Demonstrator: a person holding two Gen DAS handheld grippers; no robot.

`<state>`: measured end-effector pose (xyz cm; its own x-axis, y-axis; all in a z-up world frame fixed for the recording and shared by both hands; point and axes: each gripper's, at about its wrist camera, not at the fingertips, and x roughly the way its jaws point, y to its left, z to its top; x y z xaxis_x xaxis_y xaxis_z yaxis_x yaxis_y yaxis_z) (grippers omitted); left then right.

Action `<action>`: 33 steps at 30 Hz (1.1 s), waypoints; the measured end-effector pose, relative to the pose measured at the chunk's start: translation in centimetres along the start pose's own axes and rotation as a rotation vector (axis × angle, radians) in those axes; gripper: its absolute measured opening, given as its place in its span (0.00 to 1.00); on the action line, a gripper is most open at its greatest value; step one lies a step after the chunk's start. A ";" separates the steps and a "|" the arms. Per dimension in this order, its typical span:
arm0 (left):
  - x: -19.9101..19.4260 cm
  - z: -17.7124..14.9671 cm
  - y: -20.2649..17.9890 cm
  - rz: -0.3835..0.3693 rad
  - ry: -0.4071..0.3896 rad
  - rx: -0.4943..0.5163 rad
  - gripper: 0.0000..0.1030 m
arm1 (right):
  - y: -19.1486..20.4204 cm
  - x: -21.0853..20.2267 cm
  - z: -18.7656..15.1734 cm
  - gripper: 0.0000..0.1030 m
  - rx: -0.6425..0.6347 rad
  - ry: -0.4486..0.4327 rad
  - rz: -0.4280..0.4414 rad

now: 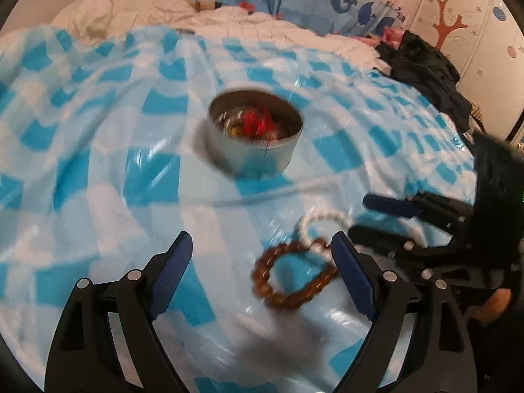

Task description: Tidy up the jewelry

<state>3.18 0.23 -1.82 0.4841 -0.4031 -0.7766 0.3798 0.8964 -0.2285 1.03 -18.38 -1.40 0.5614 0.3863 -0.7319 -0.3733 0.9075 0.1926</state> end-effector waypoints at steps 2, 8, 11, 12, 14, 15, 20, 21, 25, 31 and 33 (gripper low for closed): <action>1.1 -1.1 1.0 0.028 0.043 -0.008 0.80 | 0.1 0.7 -0.4 0.48 0.001 0.018 -0.004; -0.4 -1.7 1.8 0.024 -0.005 -0.011 0.80 | -0.3 1.4 -0.9 0.38 -0.008 0.057 -0.070; -0.7 -1.0 0.5 0.033 -0.048 0.042 0.80 | 0.3 1.7 -1.2 0.30 -0.053 0.061 -0.098; -0.7 -0.9 -0.2 0.039 -0.056 0.065 0.80 | 0.5 1.8 -1.2 0.26 -0.071 0.060 -0.110; -0.6 -0.7 -1.4 0.046 -0.073 0.095 0.80 | 1.0 1.8 -1.4 0.18 -0.113 0.054 -0.150; -0.3 -0.6 -2.1 0.049 -0.077 0.106 0.80 | 1.1 1.8 -1.4 0.14 -0.125 0.051 -0.164; 0.9 -1.0 -3.9 0.084 -0.054 0.120 0.80 | 0.3 1.3 -1.5 0.08 -0.118 0.011 -0.256; 1.1 -1.2 -4.1 0.095 -0.047 0.118 0.81 | -0.1 1.2 -1.6 0.08 -0.101 0.005 -0.253; 1.5 -1.4 -4.4 0.118 -0.023 0.096 0.83 | -0.5 2.0 -1.8 0.08 -0.087 0.018 -0.248; 2.5 -1.6 -4.8 0.128 0.008 0.087 0.87 | -0.5 2.1 -2.2 0.08 -0.091 0.010 -0.257; 2.7 -2.0 -5.0 0.140 0.003 0.095 0.87 | -0.5 2.2 -2.3 0.08 -0.093 0.008 -0.261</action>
<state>1.03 -4.99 -3.91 0.5351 -0.2753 -0.7987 0.3823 0.9220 -0.0617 0.73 -18.35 -4.56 0.6415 0.1398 -0.7543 -0.2831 0.9570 -0.0633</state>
